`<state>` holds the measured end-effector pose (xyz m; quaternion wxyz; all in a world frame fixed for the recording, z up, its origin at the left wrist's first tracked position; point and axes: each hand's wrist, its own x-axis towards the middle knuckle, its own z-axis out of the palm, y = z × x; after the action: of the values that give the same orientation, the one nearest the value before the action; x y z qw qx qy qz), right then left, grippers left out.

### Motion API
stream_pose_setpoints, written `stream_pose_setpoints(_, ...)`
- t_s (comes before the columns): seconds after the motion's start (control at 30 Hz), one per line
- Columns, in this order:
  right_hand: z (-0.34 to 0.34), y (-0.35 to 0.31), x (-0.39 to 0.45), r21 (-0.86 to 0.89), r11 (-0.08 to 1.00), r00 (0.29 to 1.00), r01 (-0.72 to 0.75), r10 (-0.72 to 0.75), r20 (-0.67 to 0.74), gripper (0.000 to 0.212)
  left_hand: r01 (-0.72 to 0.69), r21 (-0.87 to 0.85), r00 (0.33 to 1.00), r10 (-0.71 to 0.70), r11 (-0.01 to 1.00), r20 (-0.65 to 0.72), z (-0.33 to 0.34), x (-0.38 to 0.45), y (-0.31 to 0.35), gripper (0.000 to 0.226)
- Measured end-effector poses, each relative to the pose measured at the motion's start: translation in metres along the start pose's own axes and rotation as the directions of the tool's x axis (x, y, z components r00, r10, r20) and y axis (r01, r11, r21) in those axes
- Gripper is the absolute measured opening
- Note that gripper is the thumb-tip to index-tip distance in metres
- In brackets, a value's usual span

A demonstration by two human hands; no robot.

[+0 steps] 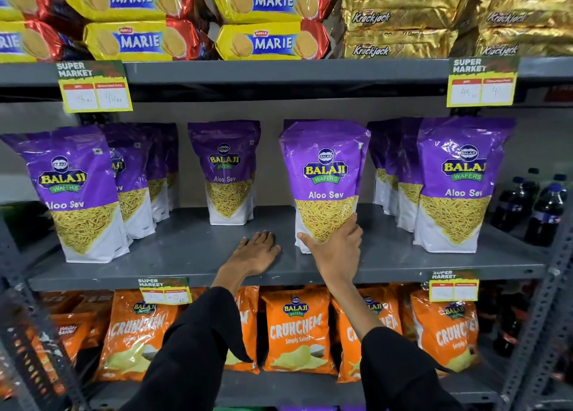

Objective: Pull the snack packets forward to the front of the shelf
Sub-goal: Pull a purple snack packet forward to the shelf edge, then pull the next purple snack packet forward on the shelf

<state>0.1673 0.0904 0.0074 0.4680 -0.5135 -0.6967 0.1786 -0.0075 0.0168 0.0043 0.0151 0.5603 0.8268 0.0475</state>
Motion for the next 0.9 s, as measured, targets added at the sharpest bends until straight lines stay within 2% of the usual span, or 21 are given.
stream_pose_setpoints(0.5, 0.002, -0.011, 0.003, 0.020, 0.999, 0.999, -0.028, 0.027, 0.037, 0.134, 0.016, -0.046, 1.000, -0.016, 0.999, 0.003, -0.005, -0.008, 0.005, 0.064)
stream_pose_setpoints(0.63, -0.001, -0.008, -0.004, 0.114, 0.993, 0.998, -0.034, 0.027, 0.063, 0.140, 0.021, -0.084, 0.999, -0.024, 0.996, -0.025, -0.006, -0.010, 0.003, 0.065)
stream_pose_setpoints(0.7, -0.004, -0.008, -0.015, 0.160, 0.986, 0.999, 0.038, -0.034, -0.027, 0.126, 0.034, -0.145, 0.997, -0.043, 0.989, -0.061, -0.006, -0.012, 0.001, 0.065)
stream_pose_setpoints(0.77, -0.008, -0.011, -0.029, 0.215, 0.965, 0.985, 0.152, -0.131, -0.112, 0.103, 0.065, -0.241, 0.991, -0.090, 0.968, -0.096, -0.007, -0.015, -0.002, 0.065)
stream_pose_setpoints(0.83, -0.009, -0.021, -0.042, 0.297, 0.923, 0.969, 0.244, -0.220, -0.112, 0.080, 0.080, -0.325, 0.987, -0.121, 0.942, -0.107, -0.011, -0.020, -0.010, 0.063)
stream_pose_setpoints(0.9, -0.006, -0.035, -0.054, 0.408, 0.875, 0.965, 0.259, -0.250, -0.075, 0.069, 0.073, -0.352, 0.987, -0.118, 0.933, -0.106, -0.016, -0.027, -0.027, 0.059)
